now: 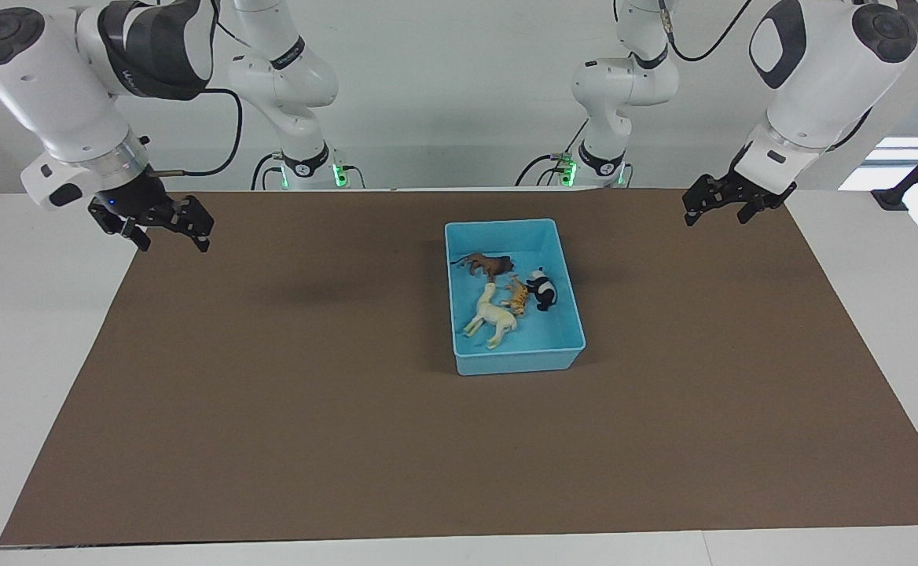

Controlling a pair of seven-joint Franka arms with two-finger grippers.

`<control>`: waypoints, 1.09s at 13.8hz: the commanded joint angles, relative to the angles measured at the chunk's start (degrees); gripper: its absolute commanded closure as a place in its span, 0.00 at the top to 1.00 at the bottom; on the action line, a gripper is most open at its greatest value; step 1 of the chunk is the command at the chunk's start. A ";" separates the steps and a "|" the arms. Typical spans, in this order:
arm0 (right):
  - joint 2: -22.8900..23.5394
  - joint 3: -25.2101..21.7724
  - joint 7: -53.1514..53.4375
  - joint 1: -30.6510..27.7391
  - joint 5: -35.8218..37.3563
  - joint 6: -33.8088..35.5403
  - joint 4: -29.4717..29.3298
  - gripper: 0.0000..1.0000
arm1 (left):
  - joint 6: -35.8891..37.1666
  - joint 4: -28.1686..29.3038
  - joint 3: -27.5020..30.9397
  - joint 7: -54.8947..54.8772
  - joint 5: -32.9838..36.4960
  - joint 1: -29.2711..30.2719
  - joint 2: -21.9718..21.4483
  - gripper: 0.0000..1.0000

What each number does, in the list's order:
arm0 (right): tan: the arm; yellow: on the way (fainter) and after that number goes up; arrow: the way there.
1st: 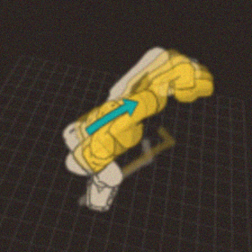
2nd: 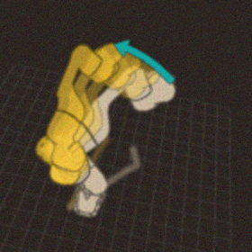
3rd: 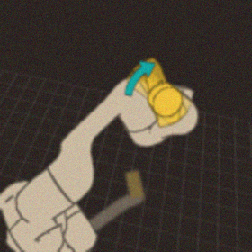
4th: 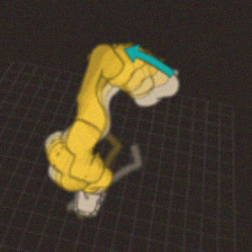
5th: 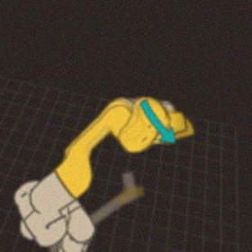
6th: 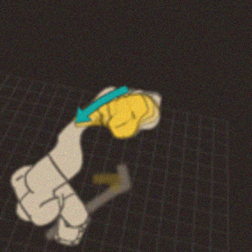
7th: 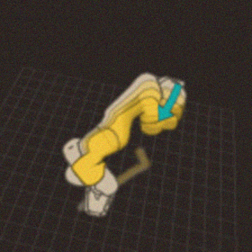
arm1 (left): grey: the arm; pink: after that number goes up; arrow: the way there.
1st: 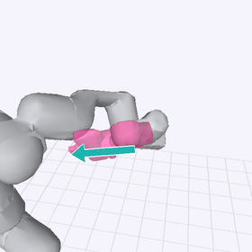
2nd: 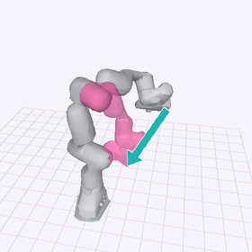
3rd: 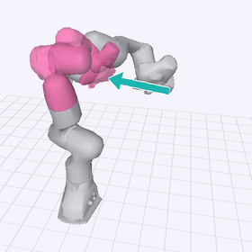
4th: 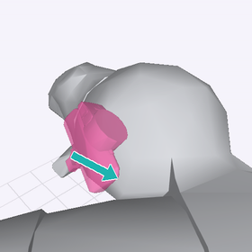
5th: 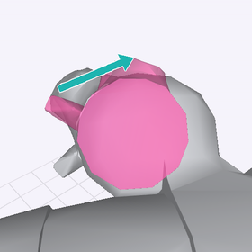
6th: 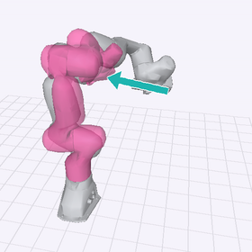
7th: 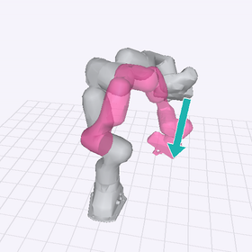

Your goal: Put all toys into storage box

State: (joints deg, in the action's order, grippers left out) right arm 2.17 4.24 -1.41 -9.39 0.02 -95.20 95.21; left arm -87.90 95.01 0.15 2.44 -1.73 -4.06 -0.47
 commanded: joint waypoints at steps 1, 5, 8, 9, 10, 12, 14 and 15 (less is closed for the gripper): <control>-2.08 0.60 1.05 -0.19 1.04 -0.96 2.70 1.00 | 0.36 0.96 -0.23 -0.15 0.68 0.29 -1.11 1.00; -1.82 0.86 0.97 0.25 0.34 2.64 1.56 1.00 | 0.36 0.96 -0.23 -0.15 0.68 0.29 -1.11 1.00; -1.55 0.95 0.79 0.25 0.25 3.35 0.76 1.00 | 0.36 0.96 -0.23 -0.15 0.68 0.29 -1.11 1.00; -1.64 0.95 0.96 0.34 0.25 3.35 0.85 1.00 | 0.28 0.96 -0.23 -0.15 0.68 0.29 -1.11 1.00; -1.64 0.95 0.97 0.42 0.25 3.35 0.85 1.00 | 0.28 0.96 -0.06 -0.15 0.68 0.29 -1.11 1.00; -1.90 0.95 0.97 0.42 0.34 3.35 1.29 1.00 | 0.36 0.96 -0.23 -0.15 0.68 0.29 -1.11 1.00; -1.82 0.95 0.97 0.69 0.34 3.26 1.12 1.00 | 0.28 0.96 -0.23 -0.15 0.68 0.29 -1.11 1.00; -1.82 0.95 0.97 0.78 0.34 3.26 1.11 1.00 | 0.28 0.96 -0.06 -0.24 0.68 0.29 -1.11 1.00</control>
